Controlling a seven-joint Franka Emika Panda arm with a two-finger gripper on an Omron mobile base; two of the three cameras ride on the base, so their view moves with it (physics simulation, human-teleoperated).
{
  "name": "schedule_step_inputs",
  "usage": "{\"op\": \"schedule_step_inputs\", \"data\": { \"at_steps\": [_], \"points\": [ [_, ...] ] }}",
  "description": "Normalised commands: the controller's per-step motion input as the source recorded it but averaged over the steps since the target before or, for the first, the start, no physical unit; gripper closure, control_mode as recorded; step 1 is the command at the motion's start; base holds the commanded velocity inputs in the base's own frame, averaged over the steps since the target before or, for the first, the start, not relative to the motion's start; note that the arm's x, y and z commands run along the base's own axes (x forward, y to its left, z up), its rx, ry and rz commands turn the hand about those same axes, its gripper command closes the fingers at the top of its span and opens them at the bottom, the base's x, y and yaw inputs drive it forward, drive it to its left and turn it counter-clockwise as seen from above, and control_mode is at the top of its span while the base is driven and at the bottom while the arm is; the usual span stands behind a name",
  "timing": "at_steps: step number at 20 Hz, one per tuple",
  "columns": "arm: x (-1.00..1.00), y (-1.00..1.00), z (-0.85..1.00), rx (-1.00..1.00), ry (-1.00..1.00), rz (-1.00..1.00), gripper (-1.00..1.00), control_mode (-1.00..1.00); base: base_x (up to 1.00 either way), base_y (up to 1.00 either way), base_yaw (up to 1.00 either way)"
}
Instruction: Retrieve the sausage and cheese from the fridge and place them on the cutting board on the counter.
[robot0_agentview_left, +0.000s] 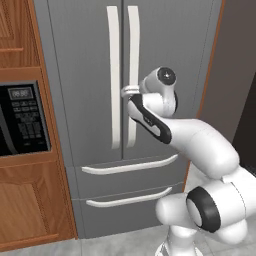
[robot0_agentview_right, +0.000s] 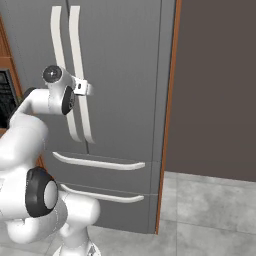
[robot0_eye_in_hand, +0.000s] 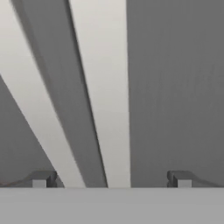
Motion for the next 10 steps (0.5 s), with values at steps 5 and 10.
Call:
{"op": "schedule_step_inputs", "data": {
  "at_steps": [5, 10],
  "points": [
    [0.4, 0.0, -0.03, 0.0, -0.02, 0.0, -1.0, -1.0, 0.0, 0.0, 0.0],
    [0.36, 0.04, -0.1, -0.03, -0.04, -0.01, -1.0, -1.0, 0.0, 0.0, 0.0]
  ]
}}
